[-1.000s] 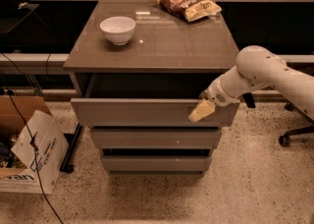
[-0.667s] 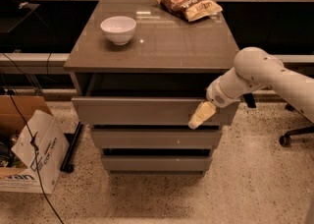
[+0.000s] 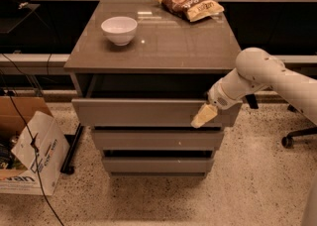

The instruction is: Open top drawer

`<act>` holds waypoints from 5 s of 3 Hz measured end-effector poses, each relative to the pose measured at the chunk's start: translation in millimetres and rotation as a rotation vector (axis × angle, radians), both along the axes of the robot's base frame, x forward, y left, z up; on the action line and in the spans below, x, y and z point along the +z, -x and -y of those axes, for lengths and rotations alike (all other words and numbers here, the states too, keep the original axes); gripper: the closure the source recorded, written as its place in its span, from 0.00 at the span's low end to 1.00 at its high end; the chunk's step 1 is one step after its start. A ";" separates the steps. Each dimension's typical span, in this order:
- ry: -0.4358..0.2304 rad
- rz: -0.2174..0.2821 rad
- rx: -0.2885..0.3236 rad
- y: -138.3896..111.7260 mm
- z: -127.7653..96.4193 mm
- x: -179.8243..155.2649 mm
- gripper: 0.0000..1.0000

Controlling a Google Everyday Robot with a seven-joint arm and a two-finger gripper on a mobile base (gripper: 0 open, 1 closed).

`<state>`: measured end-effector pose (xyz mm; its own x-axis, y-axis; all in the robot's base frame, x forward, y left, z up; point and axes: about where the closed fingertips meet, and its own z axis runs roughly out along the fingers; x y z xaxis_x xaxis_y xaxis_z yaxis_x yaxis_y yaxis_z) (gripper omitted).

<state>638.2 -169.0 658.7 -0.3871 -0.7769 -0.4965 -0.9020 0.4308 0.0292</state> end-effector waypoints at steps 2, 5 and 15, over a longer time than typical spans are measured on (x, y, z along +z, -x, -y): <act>0.066 -0.065 0.003 47.0 23.4 22.1 0.78; 0.066 -0.072 0.010 55.9 21.9 21.2 0.08; 0.071 -0.257 0.156 148.8 38.7 1.4 0.00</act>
Offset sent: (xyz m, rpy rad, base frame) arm -0.0685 -0.0355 0.0387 -0.1271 0.0720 0.0180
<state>489.3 -207.7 660.1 -0.3663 -0.8660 -0.3403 -0.9243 0.2966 0.2400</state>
